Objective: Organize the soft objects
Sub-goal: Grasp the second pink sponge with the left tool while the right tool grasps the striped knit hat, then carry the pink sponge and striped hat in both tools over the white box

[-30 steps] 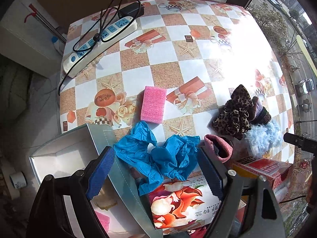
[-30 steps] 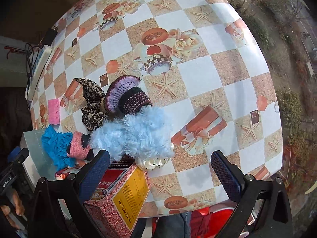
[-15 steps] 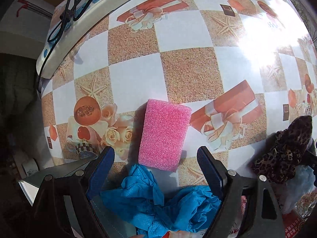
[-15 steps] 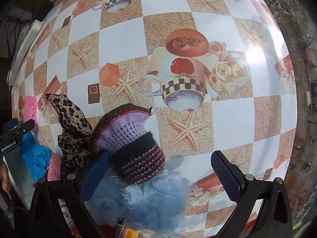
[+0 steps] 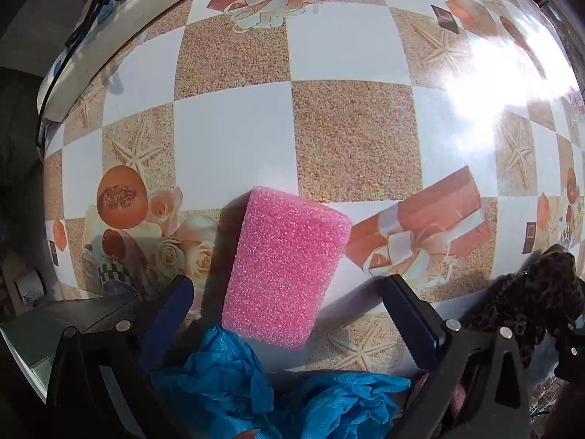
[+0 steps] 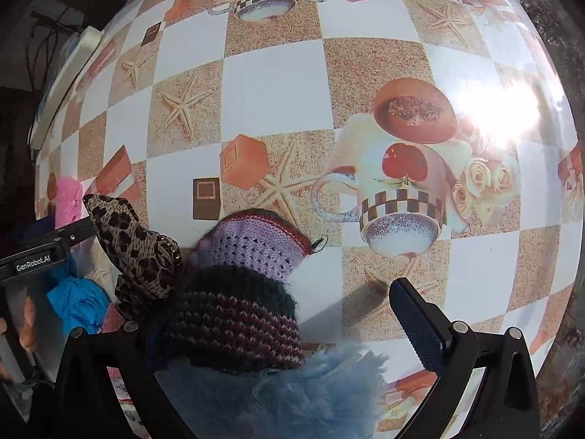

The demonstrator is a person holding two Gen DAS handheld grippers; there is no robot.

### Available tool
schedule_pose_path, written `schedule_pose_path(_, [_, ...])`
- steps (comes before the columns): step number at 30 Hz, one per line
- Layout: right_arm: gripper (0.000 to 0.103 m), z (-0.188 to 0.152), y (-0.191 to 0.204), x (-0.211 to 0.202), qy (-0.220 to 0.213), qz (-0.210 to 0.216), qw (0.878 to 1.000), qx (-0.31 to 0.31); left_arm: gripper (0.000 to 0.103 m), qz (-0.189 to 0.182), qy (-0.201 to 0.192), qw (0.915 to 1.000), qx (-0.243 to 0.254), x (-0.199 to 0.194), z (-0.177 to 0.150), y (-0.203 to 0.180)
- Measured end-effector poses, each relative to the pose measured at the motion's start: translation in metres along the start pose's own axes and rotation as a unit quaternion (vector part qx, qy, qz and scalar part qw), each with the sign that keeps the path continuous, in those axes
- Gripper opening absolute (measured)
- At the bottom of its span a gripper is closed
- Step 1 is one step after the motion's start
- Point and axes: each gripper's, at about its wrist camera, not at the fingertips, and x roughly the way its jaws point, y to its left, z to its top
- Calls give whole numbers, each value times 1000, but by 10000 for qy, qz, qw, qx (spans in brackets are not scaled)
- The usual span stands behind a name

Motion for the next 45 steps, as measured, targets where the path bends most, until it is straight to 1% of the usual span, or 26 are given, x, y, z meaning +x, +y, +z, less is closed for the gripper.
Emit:
schedule_pose_path(1, [103, 0, 3, 0, 21, -48, 9999, -92, 103, -60, 67, 10000, -29, 1, 2, 2])
schedule_pose_path(2, [103, -1, 7, 1, 33, -78, 9998, -153, 103, -43, 96, 9999, -28, 1, 2, 3])
schedule_pose_path(3, [94, -2, 10, 1, 23, -93, 9998, -177, 103, 67, 63, 10000, 13, 0, 2, 2])
schedule_pose_path(4, [88, -3, 12, -1, 14, -65, 9998, -177, 103, 256, -22, 9996, 99, -3, 1, -2])
schedule_pose_path(5, [77, -4, 13, -2, 27, 4, 9999, -165, 102, 407, -108, 9989, 228, -6, 0, -7])
schedule_pose_path(6, [68, -6, 15, -3, 31, 84, 9998, -155, 96, 487, -188, 9980, 368, -10, -2, -12])
schedule_pose_path(7, [64, -7, 17, -5, 9, 110, 9998, -172, 88, 492, -247, 9973, 483, -13, -4, -16])
schedule_pose_path(8, [55, -7, 18, -8, -44, 78, 9997, -222, 82, 463, -297, 9968, 583, -16, -6, -22])
schedule_pose_path(9, [47, -8, 20, -12, -121, 29, 9996, -269, 65, 432, -338, 9963, 658, -19, -7, -26])
schedule_pose_path(10, [46, -7, 23, -18, -213, -45, 9993, -304, 46, 446, -368, 9958, 716, -21, -8, -29])
schedule_pose_path(12, [46, -6, 18, -31, -382, -98, 9987, -316, 47, 531, -471, 9947, 742, -28, -9, -32])
schedule_pose_path(13, [46, -2, 22, -35, -454, -63, 9986, -276, 46, 544, -578, 9941, 742, -33, -10, -34])
schedule_pose_path(15, [46, -4, 19, -46, -580, 8, 9981, -184, 46, 550, -779, 9926, 751, -45, -14, -35])
schedule_pose_path(20, [46, -11, 7, -71, -784, 124, 9968, -3, 46, 452, -1102, 9897, 796, -73, -30, -34])
schedule_pose_path(23, [46, -20, -1, -83, -873, 152, 9960, 65, 46, 418, -1272, 9877, 813, -87, -38, -36])
schedule_pose_path(24, [46, -22, -4, -87, -915, 159, 9956, 81, 46, 416, -1318, 9871, 814, -89, -45, -30])
schedule_pose_path(26, [46, -30, -3, -88, -992, 180, 9948, 118, 46, 467, -1400, 9858, 807, -97, -48, -46])
schedule_pose_path(30, [46, -39, 3, -102, -1152, 245, 9929, 142, 46, 432, -1534, 9828, 929, -107, -74, -44])
schedule_pose_path(31, [46, -42, 4, -105, -1183, 269, 9925, 145, 47, 395, -1571, 9821, 960, -116, -85, -52])
schedule_pose_path(39, [46, -74, 10, -140, -1432, 340, 9890, 176, 47, 250, -1807, 9757, 1216, -147, -142, -54])
schedule_pose_path(42, [46, -90, 17, -154, -1506, 395, 9876, 178, 47, 357, -1879, 9704, 1475, -153, -166, -56])
schedule_pose_path(45, [46, -109, 26, -165, -1568, 454, 9864, 181, 47, 342, -1924, 9653, 1733, -158, -192, -56])
